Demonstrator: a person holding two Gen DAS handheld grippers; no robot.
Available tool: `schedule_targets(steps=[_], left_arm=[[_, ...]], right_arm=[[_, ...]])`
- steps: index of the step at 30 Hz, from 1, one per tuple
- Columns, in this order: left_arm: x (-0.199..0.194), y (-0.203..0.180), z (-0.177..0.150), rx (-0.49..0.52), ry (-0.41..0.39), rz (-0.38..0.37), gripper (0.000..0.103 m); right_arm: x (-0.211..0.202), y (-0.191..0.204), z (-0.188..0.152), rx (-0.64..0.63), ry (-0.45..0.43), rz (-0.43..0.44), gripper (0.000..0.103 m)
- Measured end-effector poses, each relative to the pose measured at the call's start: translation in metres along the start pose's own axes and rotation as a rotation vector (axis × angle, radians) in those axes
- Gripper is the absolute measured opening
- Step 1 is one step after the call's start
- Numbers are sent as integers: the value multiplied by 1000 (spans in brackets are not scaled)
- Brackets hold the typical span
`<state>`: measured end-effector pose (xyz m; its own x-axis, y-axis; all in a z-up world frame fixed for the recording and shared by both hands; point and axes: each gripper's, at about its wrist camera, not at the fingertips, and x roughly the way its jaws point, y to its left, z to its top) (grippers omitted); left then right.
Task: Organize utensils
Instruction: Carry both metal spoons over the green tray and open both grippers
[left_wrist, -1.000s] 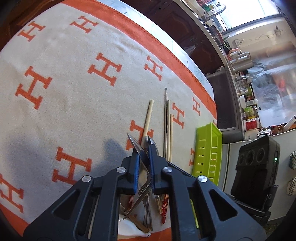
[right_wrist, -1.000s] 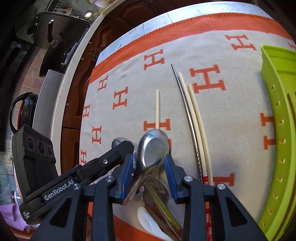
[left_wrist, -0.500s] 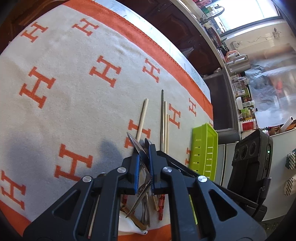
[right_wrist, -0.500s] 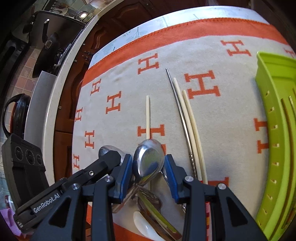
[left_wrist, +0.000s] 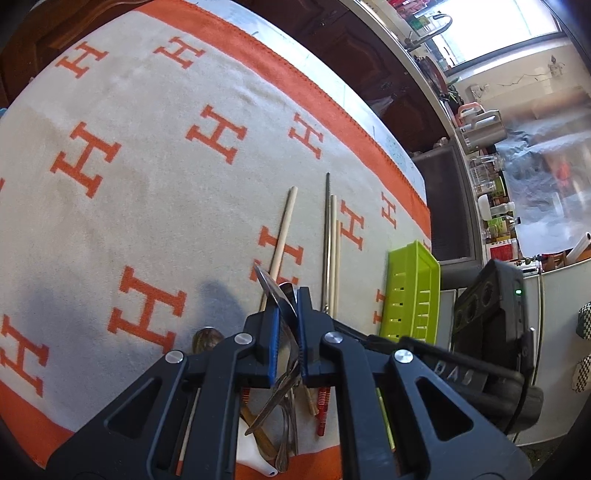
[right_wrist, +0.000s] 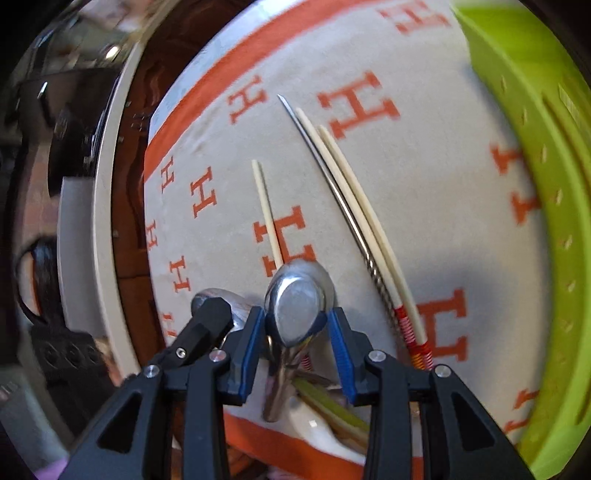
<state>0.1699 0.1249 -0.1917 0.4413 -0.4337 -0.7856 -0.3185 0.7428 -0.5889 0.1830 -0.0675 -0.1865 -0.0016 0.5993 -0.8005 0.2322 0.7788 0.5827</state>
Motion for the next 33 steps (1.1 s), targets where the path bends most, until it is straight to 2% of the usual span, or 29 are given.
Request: schedule_targets(steps=[2,5,7,9,12,18,20,21,22,28,33], left_arm=[[2,6,-1,-21,8,-5,6],[4,10,0,-35,14,-9,6],[3,11,-1,-36,12,1,6],[3,10,-1,-37,18,-17,6],[-3,4,-1,-15,3,-17,5],[-23,-7,1,22,-17,-17,5],[-34,-9,1,32,-27,-22,4],[-40,-10,1,35,-34,-23,4],[-45,-10,2,36,-38,-27,4],[-73,-7,5,29,-53,-49,3],[-83,-7,3,31,-58,-53,3]], right_arm=[[3,-14,0,81,15,86,36],[2,-19,-5,110,-7,150,32],[-5,-16,-8,87,-42,174,1],[-12,-9,-10,51,-55,180,0],[-19,-2,-15,2,-91,122,0],[-23,-5,-14,-27,-95,56,5],[-24,-4,-15,-59,-115,17,17],[-25,-2,-16,-81,-124,-6,30],[-26,1,-17,-115,-136,-31,36],[-16,22,-32,-309,-141,-154,37],[0,22,-33,-367,-136,-239,37]])
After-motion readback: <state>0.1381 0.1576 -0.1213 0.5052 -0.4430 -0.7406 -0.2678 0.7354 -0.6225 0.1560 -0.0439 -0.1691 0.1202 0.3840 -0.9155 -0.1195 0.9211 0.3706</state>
